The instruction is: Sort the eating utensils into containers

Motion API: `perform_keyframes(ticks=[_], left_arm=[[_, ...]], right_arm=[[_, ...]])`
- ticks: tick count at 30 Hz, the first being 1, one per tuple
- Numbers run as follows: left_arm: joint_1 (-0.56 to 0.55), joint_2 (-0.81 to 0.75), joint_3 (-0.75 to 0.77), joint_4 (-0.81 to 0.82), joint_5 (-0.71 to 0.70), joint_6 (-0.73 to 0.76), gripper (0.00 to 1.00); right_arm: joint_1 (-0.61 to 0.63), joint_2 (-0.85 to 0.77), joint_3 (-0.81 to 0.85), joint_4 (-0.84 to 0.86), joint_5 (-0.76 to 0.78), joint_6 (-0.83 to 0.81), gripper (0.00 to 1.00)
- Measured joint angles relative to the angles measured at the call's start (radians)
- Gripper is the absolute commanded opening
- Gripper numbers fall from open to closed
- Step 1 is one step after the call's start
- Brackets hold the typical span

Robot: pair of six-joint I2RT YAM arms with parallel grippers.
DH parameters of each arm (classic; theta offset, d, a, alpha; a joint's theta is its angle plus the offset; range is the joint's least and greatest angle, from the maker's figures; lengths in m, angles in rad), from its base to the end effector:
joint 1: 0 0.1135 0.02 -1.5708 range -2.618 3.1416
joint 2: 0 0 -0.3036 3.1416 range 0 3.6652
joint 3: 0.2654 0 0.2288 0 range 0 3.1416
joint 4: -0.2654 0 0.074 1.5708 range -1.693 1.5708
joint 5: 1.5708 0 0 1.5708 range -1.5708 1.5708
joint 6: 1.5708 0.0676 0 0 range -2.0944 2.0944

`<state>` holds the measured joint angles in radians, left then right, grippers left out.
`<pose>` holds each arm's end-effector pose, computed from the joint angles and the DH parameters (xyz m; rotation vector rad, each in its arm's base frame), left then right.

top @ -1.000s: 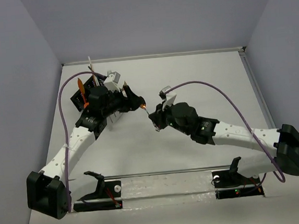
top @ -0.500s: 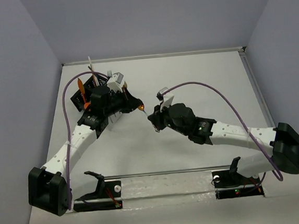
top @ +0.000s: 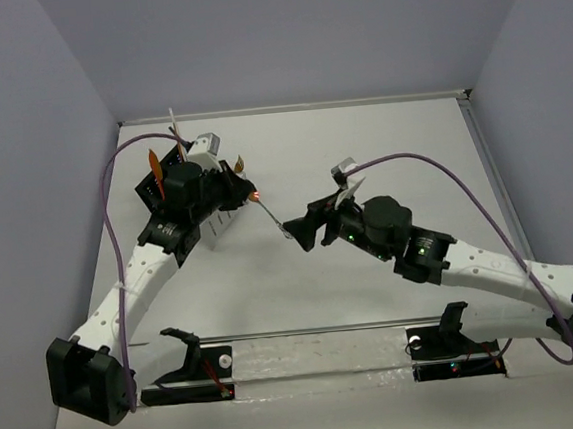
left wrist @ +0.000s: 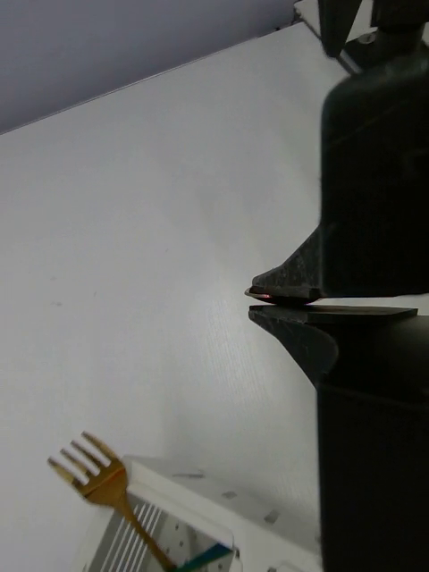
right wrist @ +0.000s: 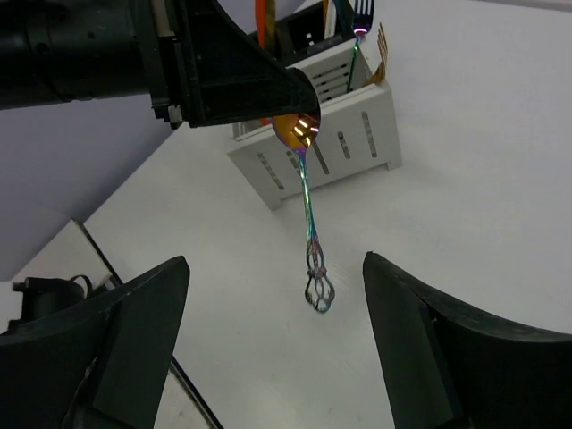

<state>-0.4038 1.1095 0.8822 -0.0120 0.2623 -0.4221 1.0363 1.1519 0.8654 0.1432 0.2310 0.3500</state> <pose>0.2219 -0.1139 0.3611 0.1766 1.8714 -0.8152 0.1476 0.2190 0.3661 -0.4287 1.7295 0.8229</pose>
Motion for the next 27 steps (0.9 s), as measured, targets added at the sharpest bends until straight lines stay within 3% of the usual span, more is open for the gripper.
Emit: perform_keyframes(ticks=[6, 11, 19, 27], left_arm=[[0.111, -0.092, 0.091, -0.069, -0.188, 0.027, 0.06], [0.164, -0.137, 0.187, -0.088, -0.41, 0.067, 0.06], [0.18, -0.038, 0.222, -0.085, -0.739, 0.171, 0.06], [0.183, 0.036, 0.156, -0.056, -0.878, 0.251, 0.06]], right_arm=[[0.0, -0.25, -0.106, -0.018, 0.023, 0.024, 0.86], [0.0, -0.329, -0.186, -0.066, 0.05, 0.05, 0.86], [0.0, -0.454, -0.282, -0.151, 0.07, 0.072, 0.86], [0.0, -0.54, -0.298, -0.169, 0.093, 0.074, 0.86]])
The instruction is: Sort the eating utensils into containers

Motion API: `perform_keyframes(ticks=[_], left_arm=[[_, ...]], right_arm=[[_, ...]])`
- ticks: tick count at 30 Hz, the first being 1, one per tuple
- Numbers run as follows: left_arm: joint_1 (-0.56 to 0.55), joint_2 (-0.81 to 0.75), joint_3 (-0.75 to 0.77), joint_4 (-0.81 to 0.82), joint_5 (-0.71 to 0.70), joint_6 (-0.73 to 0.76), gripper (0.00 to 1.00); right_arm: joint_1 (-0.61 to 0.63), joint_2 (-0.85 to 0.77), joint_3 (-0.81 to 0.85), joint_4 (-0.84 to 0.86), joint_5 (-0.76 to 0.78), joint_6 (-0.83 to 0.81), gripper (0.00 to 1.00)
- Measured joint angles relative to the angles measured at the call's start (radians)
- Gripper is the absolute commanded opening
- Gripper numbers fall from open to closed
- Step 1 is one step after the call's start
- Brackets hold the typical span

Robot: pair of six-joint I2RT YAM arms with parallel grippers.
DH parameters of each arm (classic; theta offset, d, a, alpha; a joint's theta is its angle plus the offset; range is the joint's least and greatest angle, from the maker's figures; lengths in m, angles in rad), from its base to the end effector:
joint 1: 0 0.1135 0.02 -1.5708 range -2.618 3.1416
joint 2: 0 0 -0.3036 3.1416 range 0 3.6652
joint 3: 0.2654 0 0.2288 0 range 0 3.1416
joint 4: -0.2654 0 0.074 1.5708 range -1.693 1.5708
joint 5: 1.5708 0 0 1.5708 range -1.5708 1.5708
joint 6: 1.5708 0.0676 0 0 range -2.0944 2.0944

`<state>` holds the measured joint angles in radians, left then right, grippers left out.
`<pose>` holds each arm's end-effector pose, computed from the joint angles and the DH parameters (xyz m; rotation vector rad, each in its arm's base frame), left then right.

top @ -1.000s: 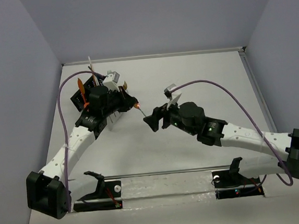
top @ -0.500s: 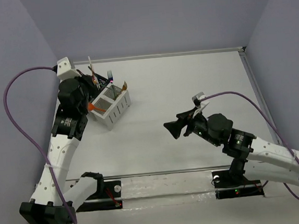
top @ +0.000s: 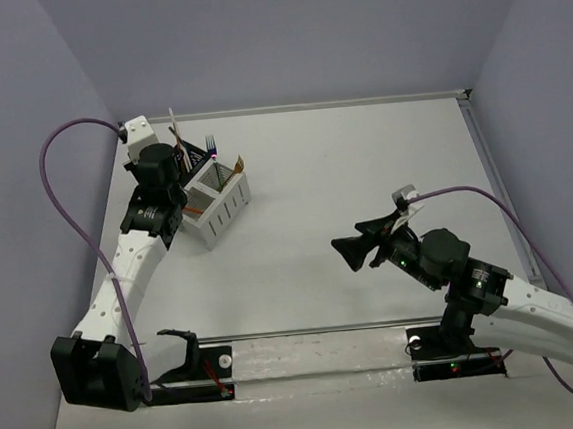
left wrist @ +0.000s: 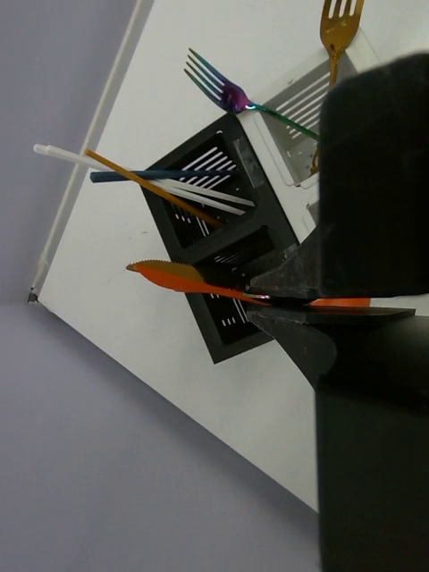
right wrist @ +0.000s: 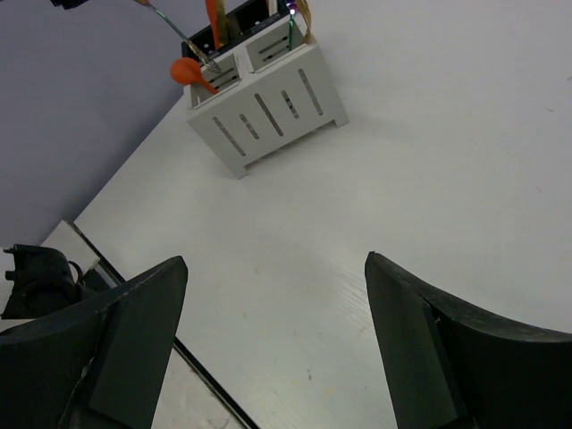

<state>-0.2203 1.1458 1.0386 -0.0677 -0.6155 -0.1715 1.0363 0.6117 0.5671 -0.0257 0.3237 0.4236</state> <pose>0.2505 -0.0161 0.4037 -0.4023 1.6718 0.2467 0.0860 0.1030 0.3283 -0.2640 1.6864 0.8435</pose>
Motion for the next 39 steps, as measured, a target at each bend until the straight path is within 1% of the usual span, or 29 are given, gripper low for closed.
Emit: perform_keyframes(ticks=[7, 11, 14, 15, 20, 21, 23, 24, 26, 27, 28, 32, 39], left_arm=[[0.0, 0.019, -0.052, 0.045, -0.021, 0.046, 0.06], [-0.002, 0.052, -0.063, 0.077, -0.014, 0.06, 0.15], [-0.008, 0.082, -0.063, 0.079, 0.001, 0.059, 0.27], [-0.008, 0.09, -0.063, 0.079, 0.008, 0.06, 0.37], [-0.01, 0.088, -0.063, 0.083, 0.042, 0.055, 0.63], [-0.013, 0.081, -0.063, 0.085, 0.051, 0.05, 0.71], [-0.014, 0.069, -0.063, 0.086, 0.061, 0.048, 0.78], [-0.016, 0.057, -0.063, 0.086, 0.066, 0.043, 0.84], [-0.024, 0.029, -0.063, 0.085, 0.076, 0.036, 0.88], [-0.029, 0.011, -0.063, 0.085, 0.081, 0.033, 0.95], [-0.037, -0.007, -0.063, 0.085, 0.086, 0.03, 0.98], [-0.065, -0.105, -0.063, 0.087, 0.136, 0.008, 0.99], [-0.09, -0.37, -0.093, 0.15, 0.34, -0.041, 0.99]], right_arm=[[0.0, -0.007, -0.026, -0.017, 0.014, 0.0, 0.86], [0.0, -0.008, -0.026, -0.02, 0.019, 0.0, 0.86], [0.0, -0.009, -0.027, -0.021, 0.022, 0.0, 0.86], [0.0, -0.01, -0.027, -0.021, 0.023, 0.0, 0.86], [0.0, -0.01, -0.027, -0.021, 0.032, 0.0, 0.88], [0.0, -0.01, -0.027, -0.022, 0.035, 0.0, 0.89], [0.0, -0.01, -0.027, -0.028, 0.042, 0.0, 0.9], [0.0, -0.01, -0.026, -0.033, 0.045, -0.001, 0.92], [0.0, -0.011, -0.025, -0.046, 0.055, -0.002, 0.96], [0.0, -0.013, -0.022, -0.055, 0.064, -0.004, 1.0], [0.0, -0.017, -0.018, -0.067, 0.072, -0.006, 1.0], [0.0, -0.047, 0.01, -0.104, 0.118, -0.018, 1.0], [0.0, -0.117, 0.08, -0.166, 0.296, -0.072, 1.0]])
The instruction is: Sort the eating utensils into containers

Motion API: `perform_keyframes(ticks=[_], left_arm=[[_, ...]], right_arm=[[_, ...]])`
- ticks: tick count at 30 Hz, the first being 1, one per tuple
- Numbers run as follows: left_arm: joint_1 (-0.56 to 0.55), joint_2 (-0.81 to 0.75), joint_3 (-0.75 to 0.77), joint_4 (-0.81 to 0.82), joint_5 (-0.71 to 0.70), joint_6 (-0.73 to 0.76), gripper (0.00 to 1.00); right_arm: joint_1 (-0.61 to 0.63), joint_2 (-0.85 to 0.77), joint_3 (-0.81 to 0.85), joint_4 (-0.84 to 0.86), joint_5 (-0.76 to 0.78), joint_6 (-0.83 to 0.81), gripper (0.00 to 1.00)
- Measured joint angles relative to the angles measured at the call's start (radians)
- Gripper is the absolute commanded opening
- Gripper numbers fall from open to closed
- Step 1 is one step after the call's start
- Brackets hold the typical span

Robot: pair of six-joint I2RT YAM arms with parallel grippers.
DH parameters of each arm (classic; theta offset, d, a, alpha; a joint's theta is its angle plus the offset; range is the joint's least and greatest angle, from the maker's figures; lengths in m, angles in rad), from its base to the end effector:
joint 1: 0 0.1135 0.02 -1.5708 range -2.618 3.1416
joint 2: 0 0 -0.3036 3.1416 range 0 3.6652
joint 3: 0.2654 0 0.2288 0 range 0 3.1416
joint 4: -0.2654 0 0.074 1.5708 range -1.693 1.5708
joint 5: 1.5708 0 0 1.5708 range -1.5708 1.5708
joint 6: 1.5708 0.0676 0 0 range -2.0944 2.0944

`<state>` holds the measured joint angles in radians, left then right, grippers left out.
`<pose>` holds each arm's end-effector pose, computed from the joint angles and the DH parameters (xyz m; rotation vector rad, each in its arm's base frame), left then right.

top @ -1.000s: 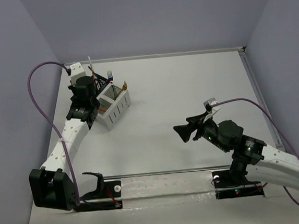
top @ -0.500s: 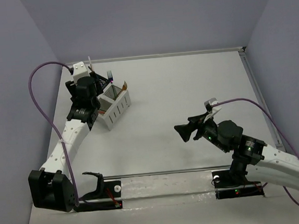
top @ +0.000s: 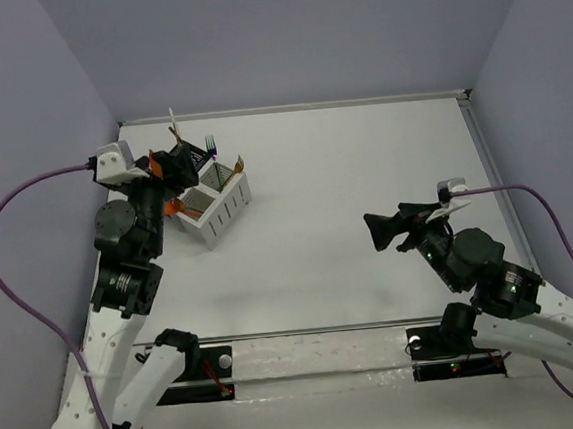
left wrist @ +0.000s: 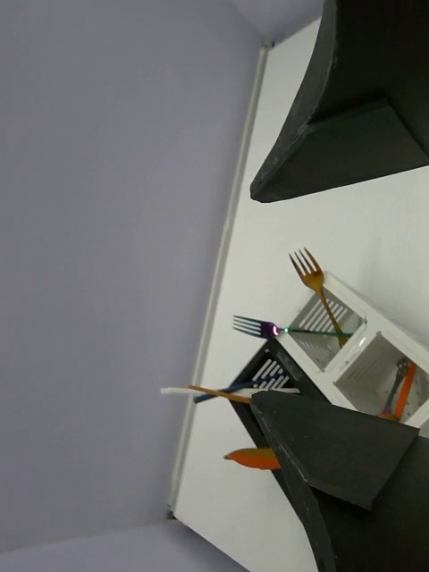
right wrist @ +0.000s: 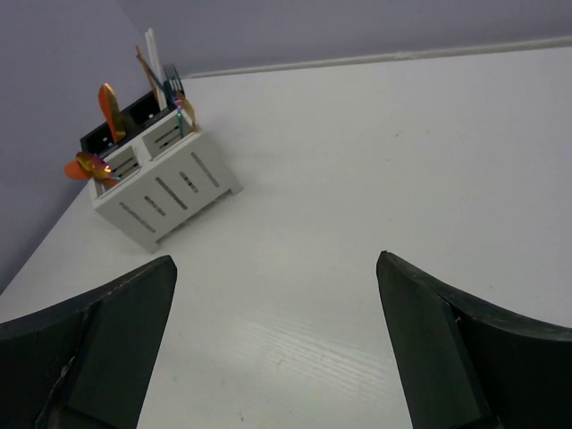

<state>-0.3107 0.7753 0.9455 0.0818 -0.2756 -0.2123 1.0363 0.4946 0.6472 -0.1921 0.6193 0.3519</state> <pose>0.1439 -0.0269 0.4572 -0.1699 1.3222 -0.2619 0.0800 0.0582 0.3454 -0.0716 1.6319 0.5761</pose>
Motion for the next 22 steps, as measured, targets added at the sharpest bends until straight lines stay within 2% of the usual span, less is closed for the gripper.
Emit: perform_keyframes(ticks=[7, 14, 22], left_arm=[[-0.006, -0.23, -0.08, 0.027, 0.091, -0.023, 0.99], [-0.023, -0.367, -0.126, 0.051, 0.135, -0.044, 0.99], [-0.053, -0.405, -0.137, 0.056, 0.151, -0.043, 0.99]], right_arm=[[0.0, -0.068, 0.08, -0.09, 0.127, -0.009, 1.0], [0.0, -0.172, 0.077, -0.068, 0.219, -0.014, 1.0], [0.0, -0.06, 0.07, -0.058, 0.257, -0.005, 1.0]])
